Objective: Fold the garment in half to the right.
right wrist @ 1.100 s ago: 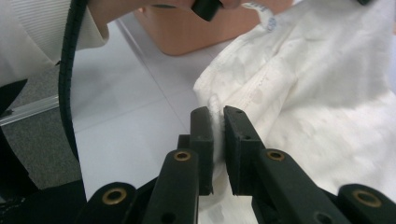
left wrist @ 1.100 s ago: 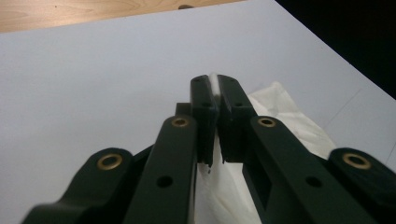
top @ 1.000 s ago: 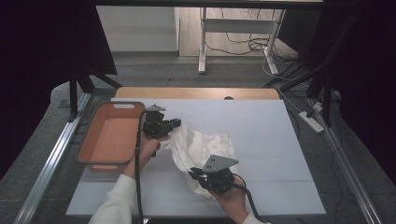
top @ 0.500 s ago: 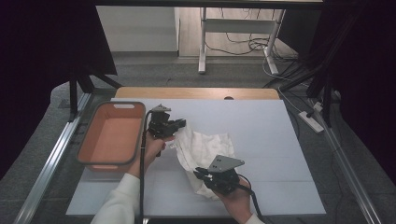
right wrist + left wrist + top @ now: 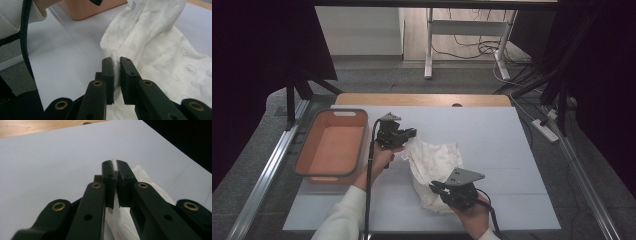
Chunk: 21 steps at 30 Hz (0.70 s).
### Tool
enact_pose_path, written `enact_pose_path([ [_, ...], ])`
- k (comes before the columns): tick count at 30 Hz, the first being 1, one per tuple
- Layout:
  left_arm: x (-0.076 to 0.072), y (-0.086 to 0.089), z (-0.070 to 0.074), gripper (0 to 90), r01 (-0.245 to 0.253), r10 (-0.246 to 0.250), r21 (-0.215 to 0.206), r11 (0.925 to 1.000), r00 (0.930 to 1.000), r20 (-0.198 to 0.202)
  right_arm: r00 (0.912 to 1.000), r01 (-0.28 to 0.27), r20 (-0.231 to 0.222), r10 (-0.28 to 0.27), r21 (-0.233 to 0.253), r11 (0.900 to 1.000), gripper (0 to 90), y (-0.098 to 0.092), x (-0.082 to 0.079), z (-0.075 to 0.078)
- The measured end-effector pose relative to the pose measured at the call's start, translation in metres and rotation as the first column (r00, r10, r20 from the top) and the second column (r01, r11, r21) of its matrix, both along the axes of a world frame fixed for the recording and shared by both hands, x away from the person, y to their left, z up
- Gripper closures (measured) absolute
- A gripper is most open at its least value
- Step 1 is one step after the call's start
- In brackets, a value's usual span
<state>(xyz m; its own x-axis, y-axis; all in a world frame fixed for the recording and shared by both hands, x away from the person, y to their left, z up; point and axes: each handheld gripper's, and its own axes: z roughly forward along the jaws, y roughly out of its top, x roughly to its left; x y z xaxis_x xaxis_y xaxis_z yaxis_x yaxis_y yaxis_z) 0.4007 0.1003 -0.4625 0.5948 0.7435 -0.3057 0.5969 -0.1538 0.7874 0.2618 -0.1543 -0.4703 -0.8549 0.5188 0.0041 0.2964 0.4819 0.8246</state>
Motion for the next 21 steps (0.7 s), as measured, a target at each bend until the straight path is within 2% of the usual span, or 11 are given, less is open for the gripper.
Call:
enact_pose_path([
  [8,0.001,-0.014,-0.002,84.8,0.022,-0.022,0.015,0.9996,0.9997,0.004,0.9997,0.024,0.000,-0.024,0.003,1.000,82.1,-0.011,-0.001,0.001],
  [21,0.007,-0.026,-0.004,84.8,0.039,-0.039,0.020,0.9991,0.9992,0.003,0.9988,0.048,-0.011,-0.048,0.007,0.999,82.1,-0.024,0.000,-0.001],
])
